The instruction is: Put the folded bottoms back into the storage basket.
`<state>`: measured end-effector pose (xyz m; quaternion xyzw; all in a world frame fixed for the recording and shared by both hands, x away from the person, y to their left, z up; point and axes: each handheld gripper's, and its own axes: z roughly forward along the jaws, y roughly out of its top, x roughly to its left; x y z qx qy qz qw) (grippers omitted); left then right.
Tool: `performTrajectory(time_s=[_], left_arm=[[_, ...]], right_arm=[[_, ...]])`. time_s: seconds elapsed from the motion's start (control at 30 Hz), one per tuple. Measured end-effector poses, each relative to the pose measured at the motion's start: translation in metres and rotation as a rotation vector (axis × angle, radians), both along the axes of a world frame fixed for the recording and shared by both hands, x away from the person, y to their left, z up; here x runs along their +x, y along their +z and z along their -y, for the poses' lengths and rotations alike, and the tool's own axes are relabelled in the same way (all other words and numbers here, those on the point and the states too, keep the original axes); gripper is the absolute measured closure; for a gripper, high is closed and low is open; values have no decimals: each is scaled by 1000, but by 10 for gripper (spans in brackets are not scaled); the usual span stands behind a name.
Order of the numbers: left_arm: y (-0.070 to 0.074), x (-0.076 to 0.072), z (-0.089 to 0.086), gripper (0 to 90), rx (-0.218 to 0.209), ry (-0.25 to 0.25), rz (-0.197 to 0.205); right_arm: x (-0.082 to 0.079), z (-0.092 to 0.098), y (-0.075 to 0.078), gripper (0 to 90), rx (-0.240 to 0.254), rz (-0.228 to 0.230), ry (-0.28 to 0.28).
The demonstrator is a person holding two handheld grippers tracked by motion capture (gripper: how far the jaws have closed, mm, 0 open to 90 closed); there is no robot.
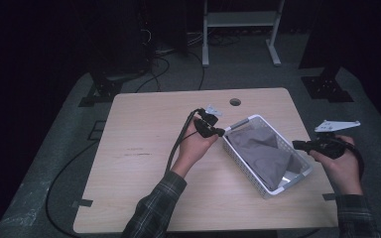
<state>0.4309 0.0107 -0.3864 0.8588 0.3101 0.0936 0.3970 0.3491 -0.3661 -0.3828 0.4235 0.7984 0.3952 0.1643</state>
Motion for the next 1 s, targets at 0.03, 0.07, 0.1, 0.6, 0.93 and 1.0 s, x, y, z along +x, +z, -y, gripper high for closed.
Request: performTrajectory(time_s=[0.03, 0.07, 0.1, 0.6, 0.93, 1.0], left_arm=[[-1, -1, -2, 900, 7, 1, -1], [-3, -2, -4, 900, 12, 4, 0], [-6, -3, -5, 900, 12, 8, -4], [-48, -1, 15, 896, 44, 19, -61], [-51, 1, 15, 892, 58, 29, -59], [-50, 1, 13, 891, 57, 32, -59]], right_arm=[[0, 4, 1, 897, 2, 8, -15], [0, 9, 1, 897, -12, 16, -45], [0, 9, 1, 897, -12, 16, -45], [8, 23, -37, 896, -56, -86, -74], [7, 16, -47, 896, -42, -124, -31], [5, 9, -49, 896, -44, -131, -10]])
